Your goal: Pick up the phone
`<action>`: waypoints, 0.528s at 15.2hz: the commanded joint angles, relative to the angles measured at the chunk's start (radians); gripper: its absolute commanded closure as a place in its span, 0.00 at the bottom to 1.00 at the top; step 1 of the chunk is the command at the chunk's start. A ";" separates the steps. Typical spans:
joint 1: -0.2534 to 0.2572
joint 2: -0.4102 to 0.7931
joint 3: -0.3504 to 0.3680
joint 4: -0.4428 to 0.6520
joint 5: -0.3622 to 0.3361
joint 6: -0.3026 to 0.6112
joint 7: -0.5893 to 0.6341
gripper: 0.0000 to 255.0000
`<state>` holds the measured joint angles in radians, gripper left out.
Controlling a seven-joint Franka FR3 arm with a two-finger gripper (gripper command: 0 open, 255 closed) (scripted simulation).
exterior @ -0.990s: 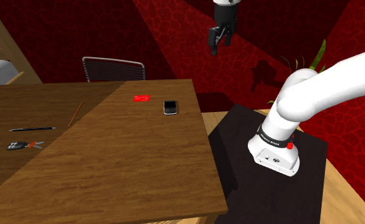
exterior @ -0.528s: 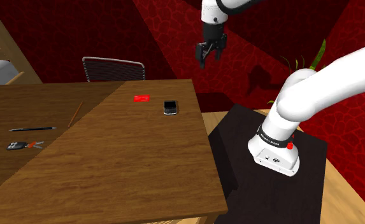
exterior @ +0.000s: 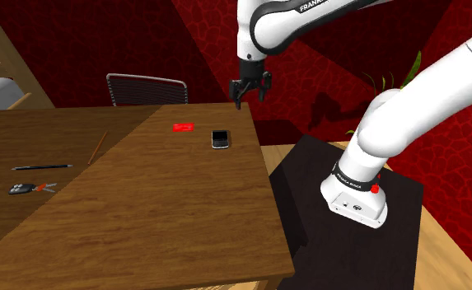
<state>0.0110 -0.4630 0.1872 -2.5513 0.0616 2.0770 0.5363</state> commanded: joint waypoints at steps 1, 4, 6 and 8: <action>-0.002 0.073 0.022 0.004 0.019 0.076 0.060 0.00; -0.006 0.185 0.051 0.025 0.036 0.176 0.143 0.00; -0.009 0.263 0.067 0.046 0.041 0.240 0.199 0.00; -0.011 0.344 0.081 0.073 0.040 0.301 0.256 0.00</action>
<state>0.0036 -0.1648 0.2635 -2.4907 0.1032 2.3400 0.7653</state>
